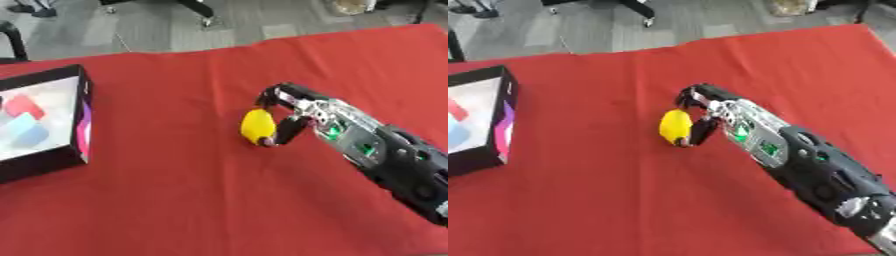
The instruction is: Pick up the objects with one hand, pass them to the other hand, and then place them into the box on the other side of the table.
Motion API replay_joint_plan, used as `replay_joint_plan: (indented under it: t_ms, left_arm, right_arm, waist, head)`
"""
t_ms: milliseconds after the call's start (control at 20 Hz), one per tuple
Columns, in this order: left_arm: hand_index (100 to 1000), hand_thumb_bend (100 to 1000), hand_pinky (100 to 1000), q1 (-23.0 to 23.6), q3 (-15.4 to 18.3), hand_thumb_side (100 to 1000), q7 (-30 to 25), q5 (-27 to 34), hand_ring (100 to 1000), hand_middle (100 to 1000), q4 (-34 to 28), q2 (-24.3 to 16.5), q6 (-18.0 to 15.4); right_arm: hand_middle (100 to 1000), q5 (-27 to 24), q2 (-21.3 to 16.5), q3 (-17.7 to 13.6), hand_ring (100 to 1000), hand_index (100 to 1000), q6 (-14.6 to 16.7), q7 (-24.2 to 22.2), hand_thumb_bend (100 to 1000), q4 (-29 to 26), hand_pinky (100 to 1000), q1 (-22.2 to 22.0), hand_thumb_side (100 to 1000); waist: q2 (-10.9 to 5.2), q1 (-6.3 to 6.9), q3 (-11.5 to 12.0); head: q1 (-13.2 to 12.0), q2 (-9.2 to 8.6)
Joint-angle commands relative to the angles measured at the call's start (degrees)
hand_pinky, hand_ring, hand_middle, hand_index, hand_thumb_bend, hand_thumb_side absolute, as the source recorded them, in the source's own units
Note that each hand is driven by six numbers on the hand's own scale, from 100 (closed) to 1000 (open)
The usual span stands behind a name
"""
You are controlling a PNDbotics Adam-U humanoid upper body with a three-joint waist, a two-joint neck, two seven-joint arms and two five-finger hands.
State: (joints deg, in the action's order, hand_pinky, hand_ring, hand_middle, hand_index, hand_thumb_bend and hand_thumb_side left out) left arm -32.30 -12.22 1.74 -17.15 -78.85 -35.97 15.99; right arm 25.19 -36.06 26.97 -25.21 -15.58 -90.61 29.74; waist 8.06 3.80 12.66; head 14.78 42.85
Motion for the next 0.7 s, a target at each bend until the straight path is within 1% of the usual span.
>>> replay_joint_plan:
  t_ms: [50,250,450,600,650,700]
  left_arm:
    - [785,332,817,-1.0,0.7,527,0.3,0.3,691,689,-0.4,-1.0,0.1]
    - [783,330,817,-1.0,0.7,528,0.4,0.4,691,688,-0.4,-1.1,0.1]
    - [781,328,816,-0.9,0.7,527,0.4,0.4,690,686,-0.4,-1.2,0.1]
    - [780,326,816,-0.8,0.7,526,0.4,0.3,690,684,-0.5,-1.4,0.1]
    - [780,322,816,-0.8,0.7,545,0.4,0.3,689,683,-0.5,-1.5,0.1]
    - [780,326,816,-0.8,0.8,524,0.3,0.4,689,683,-0.6,-1.5,0.1]
  right_arm:
    - [574,-0.8,-0.6,-0.3,778,682,0.1,0.7,482,-0.4,827,0.9,100]
    - [502,-2.4,-0.7,-0.4,752,611,-0.1,1.7,397,-1.0,812,0.7,100]
    - [466,-4.4,-1.1,-0.7,736,574,-1.0,2.9,373,-2.9,800,0.5,100]
    - [459,-6.0,-1.5,-1.1,730,569,-2.0,3.5,372,-4.8,794,0.3,100]
    - [457,-6.5,-1.7,-1.2,728,568,-2.3,3.6,360,-5.4,792,0.2,100]
    - [456,-7.1,-1.8,-1.4,727,567,-2.7,3.8,370,-6.1,789,0.1,100]
  waist:
    - [0.32,0.65,0.1]
    - [0.23,0.61,0.1]
    - [-0.05,0.51,0.0]
    - [-0.30,0.43,-0.2]
    - [-0.38,0.43,-0.2]
    - [-0.47,0.43,-0.2]
  head:
    - [0.1,-0.40]
    - [0.1,-0.28]
    - [0.0,-0.19]
    - [-0.1,-0.21]
    - [-0.1,-0.20]
    - [-0.1,-0.19]
